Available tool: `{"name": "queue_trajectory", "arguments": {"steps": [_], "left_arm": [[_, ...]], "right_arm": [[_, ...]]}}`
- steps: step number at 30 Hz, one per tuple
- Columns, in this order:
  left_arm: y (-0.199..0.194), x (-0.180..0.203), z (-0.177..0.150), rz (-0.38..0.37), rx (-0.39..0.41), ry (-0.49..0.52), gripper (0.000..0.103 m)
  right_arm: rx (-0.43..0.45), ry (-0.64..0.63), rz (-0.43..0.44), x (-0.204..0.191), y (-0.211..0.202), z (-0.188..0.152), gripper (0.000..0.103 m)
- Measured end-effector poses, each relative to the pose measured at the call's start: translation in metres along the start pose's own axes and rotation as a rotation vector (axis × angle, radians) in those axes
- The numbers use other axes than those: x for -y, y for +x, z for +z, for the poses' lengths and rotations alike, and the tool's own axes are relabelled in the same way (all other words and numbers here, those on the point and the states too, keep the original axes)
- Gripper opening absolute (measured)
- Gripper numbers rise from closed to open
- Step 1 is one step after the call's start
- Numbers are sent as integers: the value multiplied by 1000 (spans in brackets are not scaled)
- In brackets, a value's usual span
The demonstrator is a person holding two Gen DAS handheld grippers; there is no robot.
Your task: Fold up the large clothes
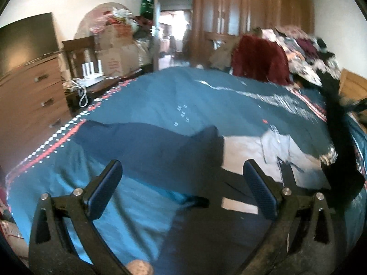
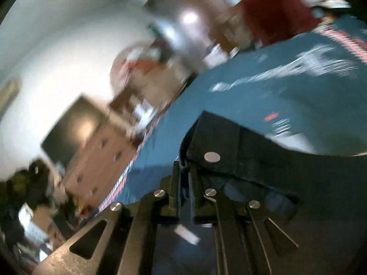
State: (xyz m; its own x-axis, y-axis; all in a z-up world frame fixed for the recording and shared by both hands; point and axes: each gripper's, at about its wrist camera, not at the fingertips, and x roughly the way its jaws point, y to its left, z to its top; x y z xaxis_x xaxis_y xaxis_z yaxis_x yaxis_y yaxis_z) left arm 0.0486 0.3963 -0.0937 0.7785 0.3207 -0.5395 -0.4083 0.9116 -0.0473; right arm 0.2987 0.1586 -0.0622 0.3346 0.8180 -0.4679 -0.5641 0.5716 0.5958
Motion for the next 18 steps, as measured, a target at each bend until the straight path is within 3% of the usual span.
{"name": "queue_trajectory", "arguments": {"steps": [2, 6, 10, 15, 18], "left_arm": [[4, -6, -5, 9, -11, 2, 103], [22, -19, -32, 9, -73, 17, 103], [36, -38, -56, -2, -134, -22, 103], [38, -67, -73, 14, -174, -83, 103], [38, -87, -78, 29, -190, -141, 103]], "right_arm": [[-121, 3, -25, -12, 59, -29, 14], [-145, 47, -31, 2, 63, -78, 17], [-107, 31, -127, 39, 9, -113, 28], [-30, 99, -414, 128, -81, -144, 29], [29, 205, -503, 185, -135, -148, 29]]}}
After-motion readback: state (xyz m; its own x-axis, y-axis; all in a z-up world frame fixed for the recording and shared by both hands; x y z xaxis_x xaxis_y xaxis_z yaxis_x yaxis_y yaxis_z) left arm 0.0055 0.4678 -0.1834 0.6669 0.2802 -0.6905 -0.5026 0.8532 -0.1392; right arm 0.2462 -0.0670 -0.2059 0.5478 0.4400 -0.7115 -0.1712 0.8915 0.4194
